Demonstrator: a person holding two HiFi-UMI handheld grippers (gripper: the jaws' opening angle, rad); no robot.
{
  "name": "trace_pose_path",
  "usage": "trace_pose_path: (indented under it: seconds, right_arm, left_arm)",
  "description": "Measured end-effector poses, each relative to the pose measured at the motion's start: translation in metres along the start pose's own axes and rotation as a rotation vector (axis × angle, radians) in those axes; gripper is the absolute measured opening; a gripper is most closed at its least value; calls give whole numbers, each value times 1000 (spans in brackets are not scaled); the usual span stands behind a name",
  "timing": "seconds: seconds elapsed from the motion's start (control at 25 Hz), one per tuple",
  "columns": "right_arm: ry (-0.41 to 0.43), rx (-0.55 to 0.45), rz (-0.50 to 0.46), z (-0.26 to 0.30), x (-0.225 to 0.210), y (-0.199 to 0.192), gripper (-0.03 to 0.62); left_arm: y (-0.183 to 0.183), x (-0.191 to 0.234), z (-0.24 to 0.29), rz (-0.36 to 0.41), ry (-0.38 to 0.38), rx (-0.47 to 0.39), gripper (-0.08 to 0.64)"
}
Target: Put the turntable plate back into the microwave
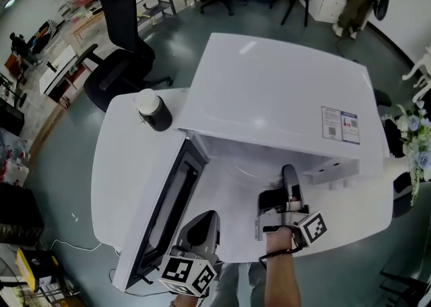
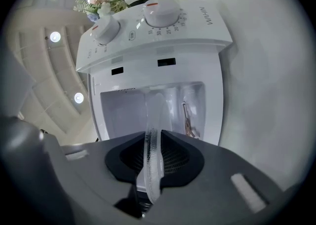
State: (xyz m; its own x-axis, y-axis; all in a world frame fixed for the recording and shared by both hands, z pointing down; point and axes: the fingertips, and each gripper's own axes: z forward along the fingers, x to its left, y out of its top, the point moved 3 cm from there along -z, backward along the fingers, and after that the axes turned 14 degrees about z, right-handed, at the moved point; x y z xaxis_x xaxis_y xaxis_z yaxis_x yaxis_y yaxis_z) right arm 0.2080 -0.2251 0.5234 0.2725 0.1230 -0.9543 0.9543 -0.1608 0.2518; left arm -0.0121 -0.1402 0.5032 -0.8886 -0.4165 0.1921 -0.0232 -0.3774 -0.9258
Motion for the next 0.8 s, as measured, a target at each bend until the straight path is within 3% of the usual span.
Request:
trace_pose_path:
  seconds: [0.8]
  right_arm:
    - [-31, -73, -5, 44, -9, 13, 61]
  left_arm:
    - [2, 2, 18, -24, -16, 3, 0]
